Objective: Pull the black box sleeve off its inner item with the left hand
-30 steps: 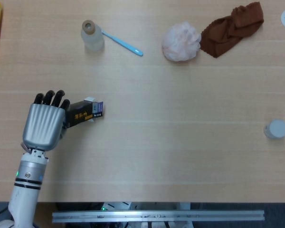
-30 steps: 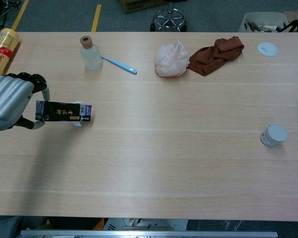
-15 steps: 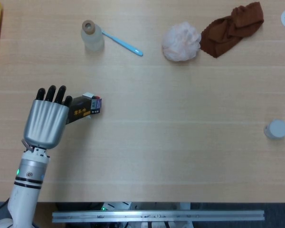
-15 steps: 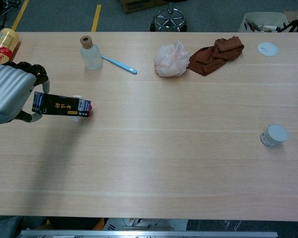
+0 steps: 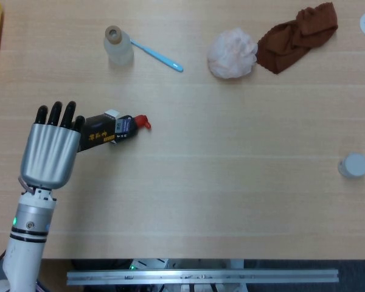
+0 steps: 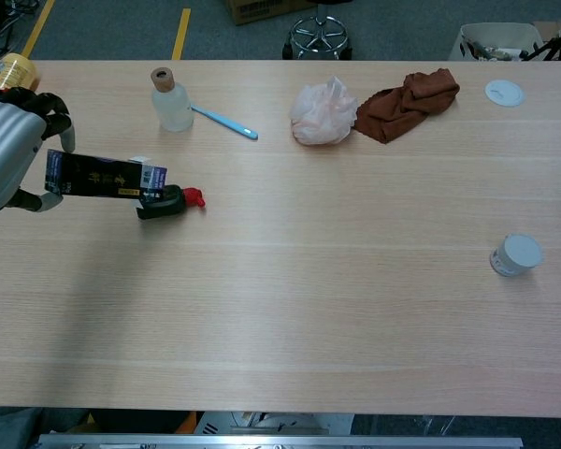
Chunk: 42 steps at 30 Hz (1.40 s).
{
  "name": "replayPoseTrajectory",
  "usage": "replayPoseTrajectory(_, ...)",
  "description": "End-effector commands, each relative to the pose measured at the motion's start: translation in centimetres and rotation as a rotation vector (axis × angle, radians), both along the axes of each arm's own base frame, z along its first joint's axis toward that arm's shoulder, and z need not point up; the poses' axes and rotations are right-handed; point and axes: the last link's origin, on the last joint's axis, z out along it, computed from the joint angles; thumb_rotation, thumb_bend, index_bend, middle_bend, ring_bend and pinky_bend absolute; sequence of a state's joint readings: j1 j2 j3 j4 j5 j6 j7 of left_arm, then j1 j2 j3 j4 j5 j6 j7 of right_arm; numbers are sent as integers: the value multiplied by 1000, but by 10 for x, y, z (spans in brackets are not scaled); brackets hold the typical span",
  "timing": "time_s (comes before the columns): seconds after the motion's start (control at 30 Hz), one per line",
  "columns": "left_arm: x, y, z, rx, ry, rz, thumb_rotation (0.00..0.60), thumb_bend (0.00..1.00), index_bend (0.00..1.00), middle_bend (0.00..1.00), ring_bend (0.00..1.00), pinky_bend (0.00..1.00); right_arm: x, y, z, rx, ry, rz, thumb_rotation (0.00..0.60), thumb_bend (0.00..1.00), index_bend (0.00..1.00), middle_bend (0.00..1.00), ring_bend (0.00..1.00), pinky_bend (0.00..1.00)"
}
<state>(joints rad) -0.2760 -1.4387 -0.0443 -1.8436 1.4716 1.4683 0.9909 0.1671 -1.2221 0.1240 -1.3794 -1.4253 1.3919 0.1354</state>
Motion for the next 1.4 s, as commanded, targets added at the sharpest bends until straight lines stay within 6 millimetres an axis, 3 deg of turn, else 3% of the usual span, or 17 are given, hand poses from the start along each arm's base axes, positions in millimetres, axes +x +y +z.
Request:
replayPoseTrajectory(0.03, 0, 0, 1, 0, 0, 1, 600, 105, 571, 279, 262, 337, 0, 0, 0, 1, 0, 1, 600, 241, 468, 379, 245, 292)
replayPoseTrajectory(0.4, -13, 12, -8, -26, -65, 40, 600, 105, 559, 276, 262, 337, 0, 0, 0, 0, -2, -2, 600, 240, 468, 379, 245, 292)
replayPoseTrajectory(0.63, -19, 18, -8, -25, -83, 51, 600, 105, 368, 267, 262, 337, 1, 1, 0, 0, -2, -3, 600, 241, 468, 379, 245, 292)
replayPoseTrajectory(0.9, -23, 20, -5, -13, -90, 63, 600, 104, 247, 262, 262, 337, 1, 0, 0, 0, -2, 0, 600, 240, 468, 379, 245, 292)
replayPoseTrajectory(1.4, -41, 31, 18, 85, -268, 15, 600, 104, 328, 300, 274, 356, 16, 11, 8, -20, -35, 51, 600, 240, 468, 379, 245, 292)
